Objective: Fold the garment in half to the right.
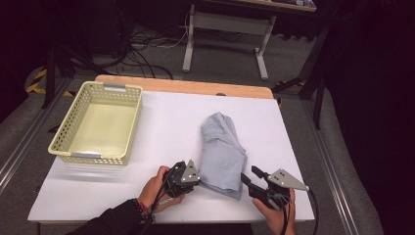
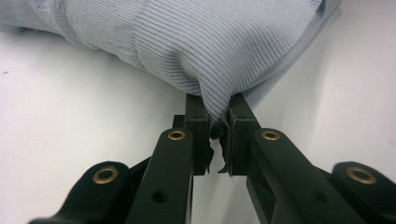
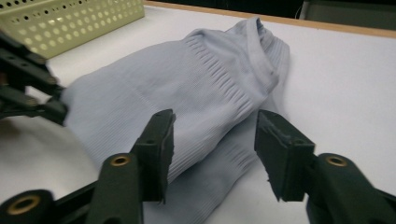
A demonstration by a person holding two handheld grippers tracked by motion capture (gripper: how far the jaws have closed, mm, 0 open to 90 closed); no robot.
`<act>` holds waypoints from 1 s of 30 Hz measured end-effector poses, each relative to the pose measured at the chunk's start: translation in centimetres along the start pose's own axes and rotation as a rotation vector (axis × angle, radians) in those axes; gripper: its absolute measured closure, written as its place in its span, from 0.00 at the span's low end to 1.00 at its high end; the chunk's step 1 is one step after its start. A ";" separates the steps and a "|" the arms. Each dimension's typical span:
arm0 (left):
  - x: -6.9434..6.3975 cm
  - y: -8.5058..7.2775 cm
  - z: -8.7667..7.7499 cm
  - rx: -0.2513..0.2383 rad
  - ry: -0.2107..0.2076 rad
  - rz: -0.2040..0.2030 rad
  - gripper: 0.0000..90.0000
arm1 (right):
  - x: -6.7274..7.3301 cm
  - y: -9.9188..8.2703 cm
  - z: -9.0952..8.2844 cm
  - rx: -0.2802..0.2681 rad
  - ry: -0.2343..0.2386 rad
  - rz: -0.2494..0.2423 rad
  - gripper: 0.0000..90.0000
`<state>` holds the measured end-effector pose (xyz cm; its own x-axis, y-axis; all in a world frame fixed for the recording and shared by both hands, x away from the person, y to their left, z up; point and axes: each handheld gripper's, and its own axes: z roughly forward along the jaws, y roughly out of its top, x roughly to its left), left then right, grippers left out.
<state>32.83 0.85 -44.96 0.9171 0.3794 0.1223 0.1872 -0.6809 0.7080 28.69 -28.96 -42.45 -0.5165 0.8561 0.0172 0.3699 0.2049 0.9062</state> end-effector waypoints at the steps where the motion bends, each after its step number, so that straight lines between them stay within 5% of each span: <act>1: -0.2 -0.3 -0.3 0.006 0.011 0.010 0.92 | -0.2 0.3 0.5 0.003 0.003 0.000 0.55; 9: -1.5 -1.9 -1.6 0.012 0.004 0.009 0.92 | -1.9 2.1 5.9 0.061 0.031 0.009 0.54; 12: -1.9 -2.5 -1.8 0.010 -0.003 0.005 0.92 | -2.1 1.9 7.2 0.100 0.059 0.026 0.64; 13: -2.0 -2.7 -1.8 0.012 -0.003 -0.004 0.92 | -2.0 1.8 7.4 0.107 0.062 0.027 0.75; 17: -2.0 -2.9 -1.7 0.005 -0.004 -0.017 0.91 | -1.3 1.7 7.1 0.123 0.073 -0.034 0.94; 30: -2.0 -3.1 -1.3 -0.010 -0.013 -0.036 0.80 | -0.6 3.0 2.0 0.032 0.026 -0.073 0.96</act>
<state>29.96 3.01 -46.44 0.9144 0.3954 0.0872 0.2170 -0.6604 0.7189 31.67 -27.95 -40.61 -0.5630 0.8256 -0.0371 0.3544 0.2817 0.8916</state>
